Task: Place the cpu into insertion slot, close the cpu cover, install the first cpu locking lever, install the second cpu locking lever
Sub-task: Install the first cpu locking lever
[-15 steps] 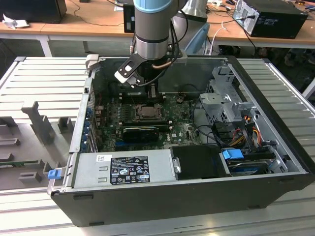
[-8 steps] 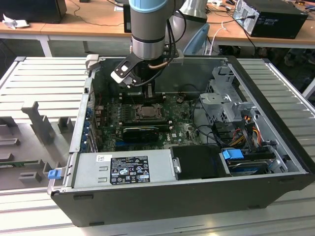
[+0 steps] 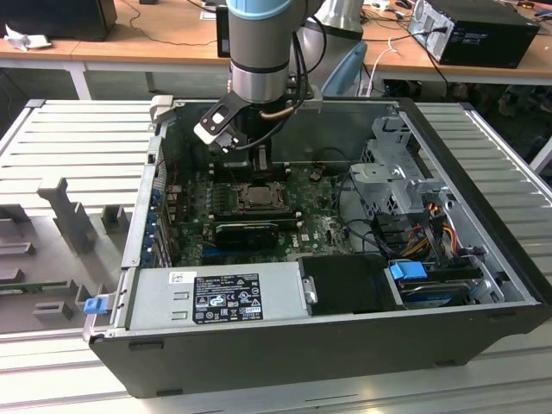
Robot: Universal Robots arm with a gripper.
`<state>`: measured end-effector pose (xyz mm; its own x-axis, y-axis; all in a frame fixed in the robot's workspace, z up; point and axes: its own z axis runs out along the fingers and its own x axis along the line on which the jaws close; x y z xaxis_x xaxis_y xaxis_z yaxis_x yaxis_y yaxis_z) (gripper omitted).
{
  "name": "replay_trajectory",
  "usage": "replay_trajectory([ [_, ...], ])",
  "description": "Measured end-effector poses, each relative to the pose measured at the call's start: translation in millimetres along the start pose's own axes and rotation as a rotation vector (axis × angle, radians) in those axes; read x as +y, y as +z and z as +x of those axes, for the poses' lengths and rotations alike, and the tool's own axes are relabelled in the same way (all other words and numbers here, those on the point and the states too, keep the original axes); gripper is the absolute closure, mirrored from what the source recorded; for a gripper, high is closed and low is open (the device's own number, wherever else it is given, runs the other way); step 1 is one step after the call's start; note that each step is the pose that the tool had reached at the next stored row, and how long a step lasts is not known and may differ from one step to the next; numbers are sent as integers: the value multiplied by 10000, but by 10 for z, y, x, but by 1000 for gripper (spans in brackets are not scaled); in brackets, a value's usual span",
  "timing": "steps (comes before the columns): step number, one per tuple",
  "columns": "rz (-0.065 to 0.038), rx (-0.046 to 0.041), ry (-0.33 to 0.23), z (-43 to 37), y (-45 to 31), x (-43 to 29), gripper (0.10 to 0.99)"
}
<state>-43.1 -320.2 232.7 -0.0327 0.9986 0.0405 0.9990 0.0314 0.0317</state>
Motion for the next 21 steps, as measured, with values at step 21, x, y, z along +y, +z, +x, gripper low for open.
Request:
replay_trajectory([
  [21,1,0,0,2,-55,1,980],
])
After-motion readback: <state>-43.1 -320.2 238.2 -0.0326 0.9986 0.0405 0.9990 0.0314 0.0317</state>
